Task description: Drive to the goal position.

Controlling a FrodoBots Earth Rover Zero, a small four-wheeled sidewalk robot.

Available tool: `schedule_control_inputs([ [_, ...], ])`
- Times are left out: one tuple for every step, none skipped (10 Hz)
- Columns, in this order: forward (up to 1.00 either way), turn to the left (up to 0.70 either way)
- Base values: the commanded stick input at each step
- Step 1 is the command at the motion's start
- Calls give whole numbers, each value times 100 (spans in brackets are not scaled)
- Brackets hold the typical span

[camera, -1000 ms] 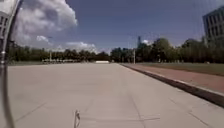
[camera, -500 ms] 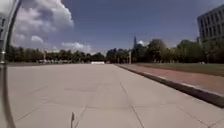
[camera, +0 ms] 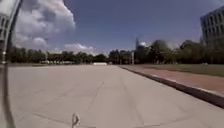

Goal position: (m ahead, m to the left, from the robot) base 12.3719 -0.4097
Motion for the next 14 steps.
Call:
schedule_control_inputs([
  [85,0],
  [85,0],
  [85,0],
  [85,-5],
  [85,-30],
  [85,-24],
  [85,-3],
  [85,0],
  [85,0],
  [85,0],
  [85,0],
  [85,0],
  [85,0],
  [85,0],
])
